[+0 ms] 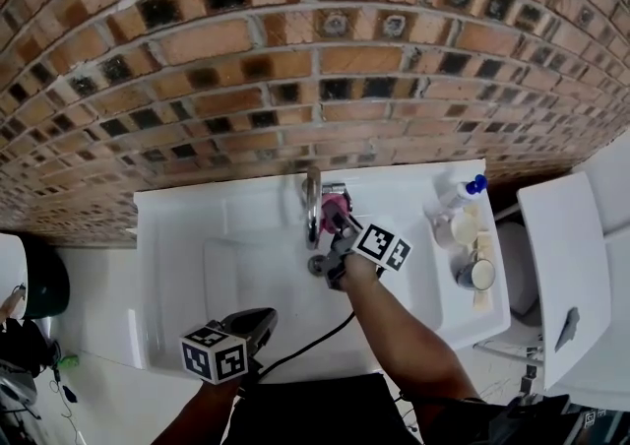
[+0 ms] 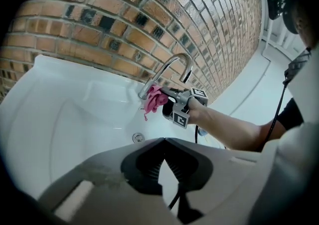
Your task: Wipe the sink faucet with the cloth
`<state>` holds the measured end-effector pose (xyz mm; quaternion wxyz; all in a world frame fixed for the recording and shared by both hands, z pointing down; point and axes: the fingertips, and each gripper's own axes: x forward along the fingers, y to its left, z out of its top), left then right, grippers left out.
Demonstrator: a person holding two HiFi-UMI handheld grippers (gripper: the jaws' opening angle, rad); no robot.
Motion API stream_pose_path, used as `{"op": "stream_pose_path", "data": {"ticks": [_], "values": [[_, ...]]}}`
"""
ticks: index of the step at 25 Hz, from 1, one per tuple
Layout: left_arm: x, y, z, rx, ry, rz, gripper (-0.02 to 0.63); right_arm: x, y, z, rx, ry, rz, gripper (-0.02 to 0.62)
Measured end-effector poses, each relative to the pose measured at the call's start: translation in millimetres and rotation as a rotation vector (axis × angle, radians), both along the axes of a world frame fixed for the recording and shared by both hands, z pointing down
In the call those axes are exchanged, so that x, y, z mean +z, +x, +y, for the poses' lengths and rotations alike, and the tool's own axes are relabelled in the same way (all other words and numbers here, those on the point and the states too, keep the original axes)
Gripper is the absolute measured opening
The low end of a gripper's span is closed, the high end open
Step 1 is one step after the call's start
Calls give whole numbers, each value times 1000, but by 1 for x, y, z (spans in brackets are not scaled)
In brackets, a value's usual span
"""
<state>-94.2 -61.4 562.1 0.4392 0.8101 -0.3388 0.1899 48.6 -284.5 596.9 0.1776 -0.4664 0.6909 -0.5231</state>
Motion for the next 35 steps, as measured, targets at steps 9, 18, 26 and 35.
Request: {"op": "stream_pose_path", "data": {"ticks": [9,18,26,35], "values": [[-4,5,4,7,16,15,6,-11,-2,-2,-19,8,-66,143],[-2,-3,12,-54,8,7,6,-26,-36,0,-177,43,-88,143],[-11,6,14,-77,28,12,6,-69,-30,-9,-175,105,-131,143],[-20,15,21,-85,52,28,6,-144,-29,1,-289,297,-266,135]]}}
